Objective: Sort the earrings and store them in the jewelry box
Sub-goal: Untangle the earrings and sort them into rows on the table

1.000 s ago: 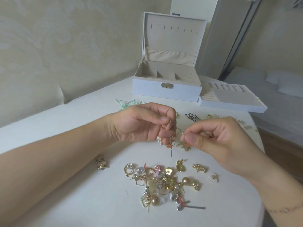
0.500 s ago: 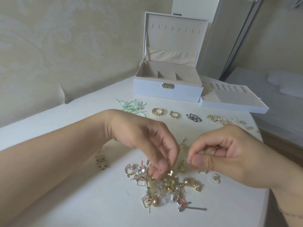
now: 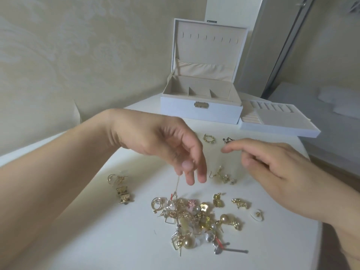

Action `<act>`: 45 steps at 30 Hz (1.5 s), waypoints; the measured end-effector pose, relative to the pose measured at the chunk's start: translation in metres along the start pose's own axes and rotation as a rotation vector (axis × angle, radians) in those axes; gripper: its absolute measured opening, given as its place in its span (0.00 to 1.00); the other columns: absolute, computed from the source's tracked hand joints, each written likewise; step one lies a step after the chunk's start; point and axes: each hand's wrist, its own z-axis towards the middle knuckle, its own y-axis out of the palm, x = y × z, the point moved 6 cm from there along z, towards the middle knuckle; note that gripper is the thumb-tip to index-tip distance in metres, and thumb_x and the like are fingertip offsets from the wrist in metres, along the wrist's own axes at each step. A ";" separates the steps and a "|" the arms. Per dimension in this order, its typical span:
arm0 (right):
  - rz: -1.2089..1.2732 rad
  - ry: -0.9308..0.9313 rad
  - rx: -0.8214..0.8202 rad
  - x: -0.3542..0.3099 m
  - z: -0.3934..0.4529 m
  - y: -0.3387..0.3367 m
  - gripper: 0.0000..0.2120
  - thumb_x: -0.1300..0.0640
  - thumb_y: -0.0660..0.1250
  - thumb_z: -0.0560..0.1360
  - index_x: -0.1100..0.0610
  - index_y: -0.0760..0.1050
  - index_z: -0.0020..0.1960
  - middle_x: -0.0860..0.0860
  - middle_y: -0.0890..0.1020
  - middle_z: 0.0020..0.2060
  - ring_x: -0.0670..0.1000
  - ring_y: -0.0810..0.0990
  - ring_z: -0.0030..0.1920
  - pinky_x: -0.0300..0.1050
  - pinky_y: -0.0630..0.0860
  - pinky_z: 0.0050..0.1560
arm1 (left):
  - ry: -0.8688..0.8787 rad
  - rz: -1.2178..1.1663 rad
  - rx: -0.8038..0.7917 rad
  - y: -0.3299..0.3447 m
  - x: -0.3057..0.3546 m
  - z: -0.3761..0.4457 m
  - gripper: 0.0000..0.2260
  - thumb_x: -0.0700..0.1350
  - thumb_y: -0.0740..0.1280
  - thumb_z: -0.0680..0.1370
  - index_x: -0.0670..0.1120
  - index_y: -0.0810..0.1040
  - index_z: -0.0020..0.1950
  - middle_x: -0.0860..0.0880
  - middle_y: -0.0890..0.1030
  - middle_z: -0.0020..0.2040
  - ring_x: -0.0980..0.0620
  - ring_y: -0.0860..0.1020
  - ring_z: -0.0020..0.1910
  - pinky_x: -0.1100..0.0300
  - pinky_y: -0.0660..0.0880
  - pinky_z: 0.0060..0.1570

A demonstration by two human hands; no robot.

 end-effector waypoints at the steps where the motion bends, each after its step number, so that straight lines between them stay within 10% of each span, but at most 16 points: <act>1: -0.006 -0.003 0.010 -0.001 0.000 -0.001 0.17 0.58 0.61 0.79 0.36 0.74 0.57 0.46 0.77 0.37 0.46 0.75 0.37 0.31 0.69 0.37 | -0.013 -0.006 0.020 -0.003 0.000 -0.001 0.04 0.40 0.67 0.77 0.42 0.81 0.46 0.36 0.82 0.45 0.38 0.81 0.43 0.35 0.76 0.52; 5: 0.072 0.038 0.093 -0.005 0.005 -0.009 0.18 0.55 0.71 0.73 0.32 0.77 0.53 0.39 0.83 0.41 0.49 0.79 0.41 0.37 0.74 0.42 | -0.039 -0.072 0.224 -0.014 0.000 0.003 0.06 0.40 0.66 0.77 0.45 0.82 0.42 0.42 0.85 0.42 0.44 0.84 0.40 0.56 0.78 0.46; 13: 0.009 -0.022 0.152 -0.024 0.020 -0.025 0.20 0.61 0.66 0.77 0.33 0.76 0.49 0.34 0.83 0.42 0.37 0.80 0.46 0.25 0.70 0.47 | -0.022 -0.122 0.653 -0.033 0.004 0.002 0.10 0.47 0.71 0.70 0.41 0.83 0.45 0.42 0.86 0.42 0.45 0.85 0.42 0.53 0.81 0.51; 20: 0.058 0.101 0.191 -0.005 0.024 -0.007 0.05 0.46 0.61 0.77 0.39 0.75 0.48 0.51 0.77 0.30 0.48 0.70 0.27 0.40 0.69 0.30 | 0.058 -0.179 0.681 -0.024 0.019 0.003 0.08 0.49 0.71 0.69 0.45 0.82 0.42 0.46 0.85 0.40 0.48 0.84 0.38 0.56 0.80 0.42; 23: 0.269 0.120 0.018 -0.006 0.024 0.017 0.20 0.32 0.65 0.65 0.38 0.76 0.54 0.51 0.77 0.32 0.44 0.70 0.27 0.36 0.68 0.30 | 0.089 -0.264 0.679 -0.020 0.023 0.004 0.07 0.48 0.70 0.70 0.45 0.82 0.43 0.46 0.84 0.40 0.49 0.83 0.37 0.59 0.79 0.37; 27: 0.438 0.093 -0.055 -0.014 0.025 0.035 0.16 0.40 0.72 0.67 0.46 0.81 0.50 0.47 0.71 0.26 0.46 0.67 0.27 0.37 0.67 0.29 | 0.087 -0.342 0.668 -0.017 0.024 0.005 0.06 0.47 0.69 0.71 0.45 0.81 0.42 0.46 0.84 0.39 0.51 0.83 0.35 0.63 0.78 0.31; 32: 0.533 0.022 -0.080 -0.016 0.023 0.037 0.13 0.44 0.66 0.76 0.53 0.81 0.41 0.66 0.71 0.32 0.55 0.65 0.29 0.51 0.64 0.30 | 0.078 -0.389 0.673 -0.019 0.024 0.003 0.06 0.46 0.69 0.71 0.44 0.80 0.43 0.46 0.83 0.38 0.52 0.82 0.33 0.64 0.79 0.31; 45: 0.548 -0.022 0.091 -0.008 0.015 0.024 0.17 0.42 0.58 0.76 0.52 0.76 0.38 0.47 0.64 0.25 0.47 0.62 0.28 0.42 0.63 0.30 | 0.037 -0.375 0.646 -0.017 0.020 0.005 0.05 0.45 0.68 0.74 0.44 0.79 0.45 0.47 0.81 0.34 0.51 0.81 0.31 0.63 0.78 0.30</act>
